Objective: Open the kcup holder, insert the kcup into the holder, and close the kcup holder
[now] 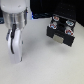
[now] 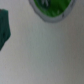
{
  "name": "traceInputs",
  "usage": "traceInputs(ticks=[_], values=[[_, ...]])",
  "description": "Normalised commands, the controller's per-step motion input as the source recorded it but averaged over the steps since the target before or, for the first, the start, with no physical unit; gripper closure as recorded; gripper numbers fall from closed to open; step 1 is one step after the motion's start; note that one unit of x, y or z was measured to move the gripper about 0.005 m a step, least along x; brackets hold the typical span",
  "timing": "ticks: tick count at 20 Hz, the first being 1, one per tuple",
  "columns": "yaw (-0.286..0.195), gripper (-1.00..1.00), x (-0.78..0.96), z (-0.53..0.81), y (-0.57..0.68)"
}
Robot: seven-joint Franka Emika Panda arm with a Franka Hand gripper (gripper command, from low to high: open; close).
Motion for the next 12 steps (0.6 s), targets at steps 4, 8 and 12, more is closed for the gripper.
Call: traceInputs(ticks=[4, 8, 12], values=[[-0.276, -1.00, -0.25, -0.36, -0.43], [-0.254, -1.00, -0.20, -0.12, -0.16], [-0.209, 1.00, -0.02, 0.02, 0.03]])
